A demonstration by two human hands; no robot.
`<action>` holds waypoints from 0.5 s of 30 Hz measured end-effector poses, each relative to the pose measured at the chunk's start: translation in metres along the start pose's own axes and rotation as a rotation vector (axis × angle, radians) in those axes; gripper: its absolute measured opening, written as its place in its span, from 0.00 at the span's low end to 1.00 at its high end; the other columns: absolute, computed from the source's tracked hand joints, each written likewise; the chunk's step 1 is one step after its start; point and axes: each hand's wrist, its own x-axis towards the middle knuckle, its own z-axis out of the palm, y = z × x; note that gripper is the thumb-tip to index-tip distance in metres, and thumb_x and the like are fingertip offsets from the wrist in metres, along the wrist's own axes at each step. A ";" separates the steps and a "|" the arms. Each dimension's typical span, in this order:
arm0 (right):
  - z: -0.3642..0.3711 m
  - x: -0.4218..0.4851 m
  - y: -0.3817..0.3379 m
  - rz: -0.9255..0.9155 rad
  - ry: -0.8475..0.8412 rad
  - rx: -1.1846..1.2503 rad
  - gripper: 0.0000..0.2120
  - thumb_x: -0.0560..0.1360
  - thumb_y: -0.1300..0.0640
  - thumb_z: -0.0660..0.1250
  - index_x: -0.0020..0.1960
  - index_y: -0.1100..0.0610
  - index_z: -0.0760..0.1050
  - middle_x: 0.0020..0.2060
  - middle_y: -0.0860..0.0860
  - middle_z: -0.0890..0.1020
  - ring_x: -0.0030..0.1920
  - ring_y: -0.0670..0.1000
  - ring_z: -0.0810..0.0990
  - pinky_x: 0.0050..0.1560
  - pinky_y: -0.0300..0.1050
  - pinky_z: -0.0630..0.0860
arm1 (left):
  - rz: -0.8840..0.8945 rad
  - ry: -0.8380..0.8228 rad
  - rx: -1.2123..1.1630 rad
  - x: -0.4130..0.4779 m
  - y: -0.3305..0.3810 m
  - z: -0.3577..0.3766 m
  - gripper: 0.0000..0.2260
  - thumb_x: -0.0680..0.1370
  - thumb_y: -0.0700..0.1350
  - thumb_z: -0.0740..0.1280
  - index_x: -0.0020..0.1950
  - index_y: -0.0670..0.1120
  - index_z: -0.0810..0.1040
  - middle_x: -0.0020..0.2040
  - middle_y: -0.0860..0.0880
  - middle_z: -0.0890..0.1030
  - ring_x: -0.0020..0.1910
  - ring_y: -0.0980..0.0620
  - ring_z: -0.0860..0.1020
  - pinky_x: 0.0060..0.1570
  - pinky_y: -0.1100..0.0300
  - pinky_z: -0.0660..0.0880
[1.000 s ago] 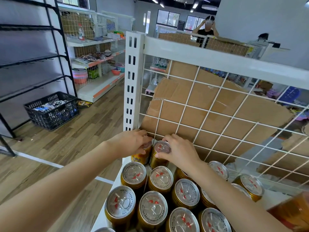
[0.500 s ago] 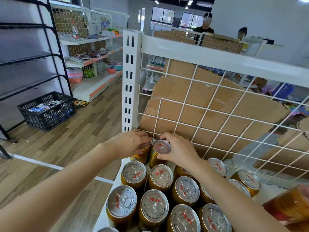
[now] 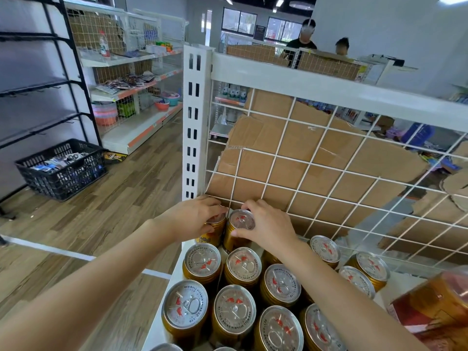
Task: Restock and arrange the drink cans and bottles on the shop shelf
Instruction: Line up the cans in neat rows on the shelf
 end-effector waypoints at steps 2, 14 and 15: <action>-0.002 -0.001 0.003 -0.008 -0.024 0.061 0.26 0.70 0.37 0.68 0.63 0.47 0.68 0.58 0.46 0.76 0.56 0.49 0.76 0.53 0.47 0.74 | -0.003 0.015 -0.020 -0.001 0.000 0.001 0.25 0.78 0.49 0.63 0.74 0.51 0.61 0.73 0.51 0.64 0.71 0.53 0.62 0.69 0.61 0.59; -0.002 0.004 0.008 -0.009 -0.008 0.115 0.26 0.67 0.38 0.71 0.60 0.47 0.70 0.55 0.45 0.78 0.53 0.47 0.77 0.50 0.46 0.75 | 0.045 0.193 -0.196 0.001 -0.004 0.018 0.20 0.77 0.52 0.56 0.67 0.52 0.74 0.60 0.47 0.76 0.60 0.48 0.72 0.61 0.57 0.68; -0.001 0.004 0.009 -0.011 -0.009 0.120 0.26 0.67 0.38 0.71 0.60 0.47 0.70 0.55 0.45 0.78 0.53 0.47 0.76 0.51 0.46 0.75 | 0.051 0.195 -0.182 0.001 -0.004 0.019 0.21 0.77 0.54 0.54 0.66 0.52 0.74 0.59 0.47 0.76 0.59 0.48 0.73 0.60 0.55 0.70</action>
